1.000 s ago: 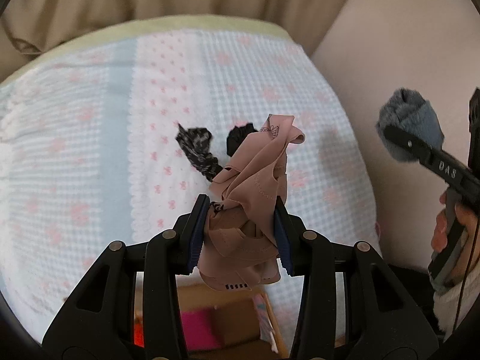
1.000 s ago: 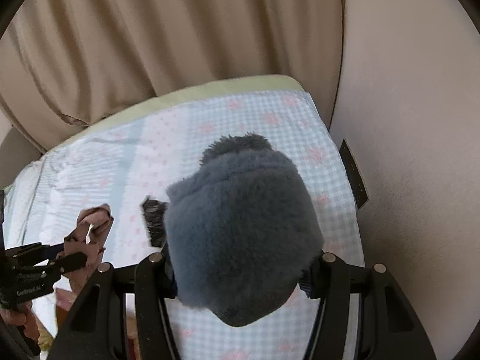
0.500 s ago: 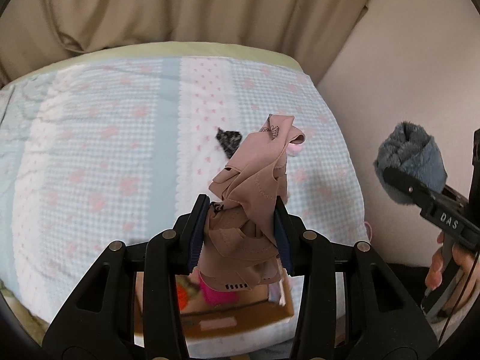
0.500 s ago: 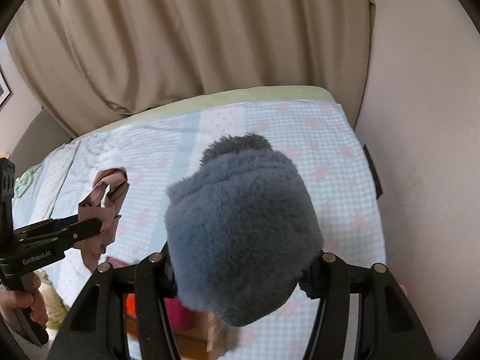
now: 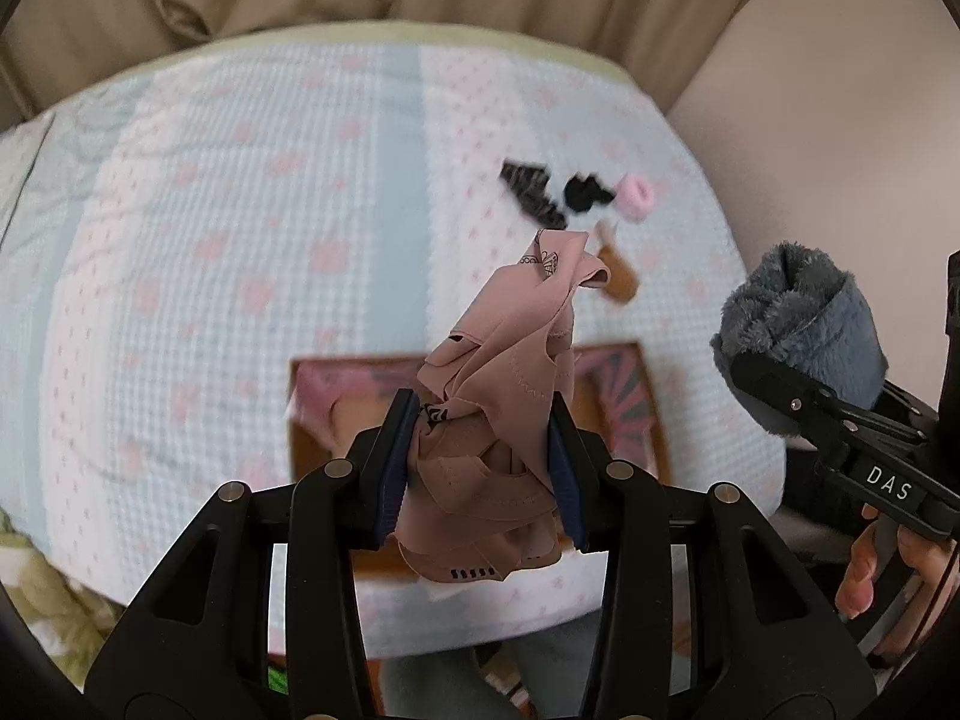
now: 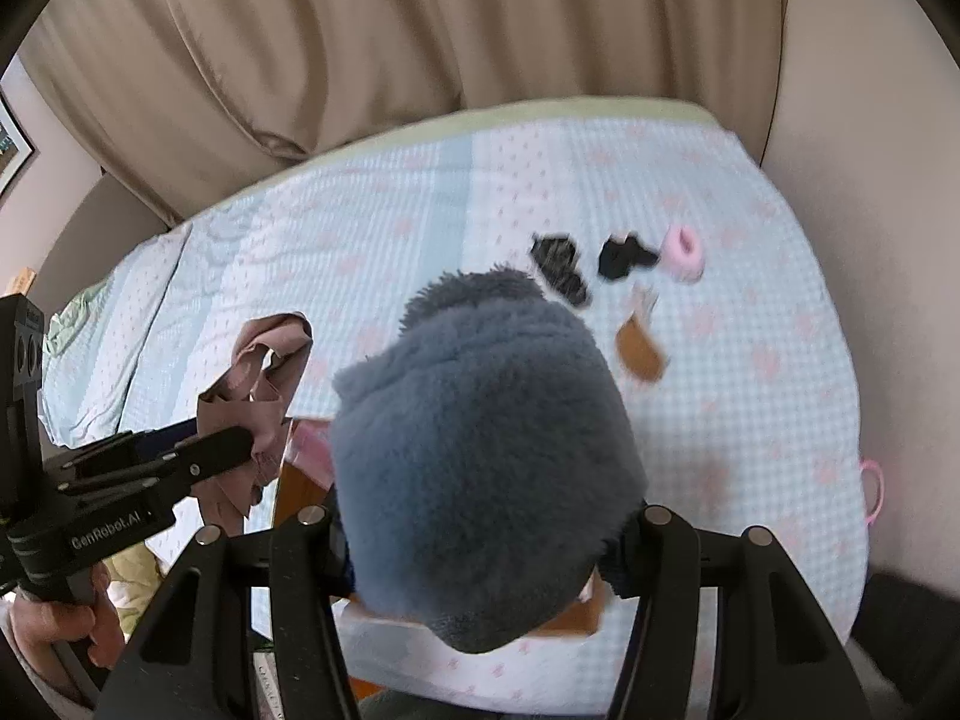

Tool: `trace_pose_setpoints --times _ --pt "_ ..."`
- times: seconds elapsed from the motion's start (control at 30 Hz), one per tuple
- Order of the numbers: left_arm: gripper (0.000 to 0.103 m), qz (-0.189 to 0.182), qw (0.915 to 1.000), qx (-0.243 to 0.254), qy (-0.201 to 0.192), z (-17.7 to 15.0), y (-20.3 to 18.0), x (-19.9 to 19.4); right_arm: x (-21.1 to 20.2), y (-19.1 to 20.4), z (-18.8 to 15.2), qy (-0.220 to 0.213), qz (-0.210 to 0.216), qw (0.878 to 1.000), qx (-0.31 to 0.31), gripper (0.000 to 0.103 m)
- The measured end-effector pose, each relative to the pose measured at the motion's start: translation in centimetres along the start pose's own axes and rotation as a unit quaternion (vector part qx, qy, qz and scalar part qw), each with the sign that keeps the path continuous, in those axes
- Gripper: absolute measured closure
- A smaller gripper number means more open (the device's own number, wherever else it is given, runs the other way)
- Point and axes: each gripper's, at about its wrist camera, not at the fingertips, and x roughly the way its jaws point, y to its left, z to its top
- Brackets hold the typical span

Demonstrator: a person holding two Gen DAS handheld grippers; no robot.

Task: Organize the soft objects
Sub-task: 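Carry cloth and slipper into the box and open both tools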

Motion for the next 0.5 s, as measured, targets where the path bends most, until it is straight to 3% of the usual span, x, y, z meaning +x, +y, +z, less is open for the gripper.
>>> trace_pose_setpoints --times 0.2,0.5 --pt "0.065 0.005 0.9995 -0.011 0.029 -2.8 2.5 2.3 3.0 1.4 -2.7 0.038 -0.016 0.999 0.013 0.05" --pt "0.065 0.009 0.9975 -0.022 0.067 -5.0 4.2 7.7 8.1 -0.8 -5.2 0.09 -0.039 0.994 0.054 0.049"
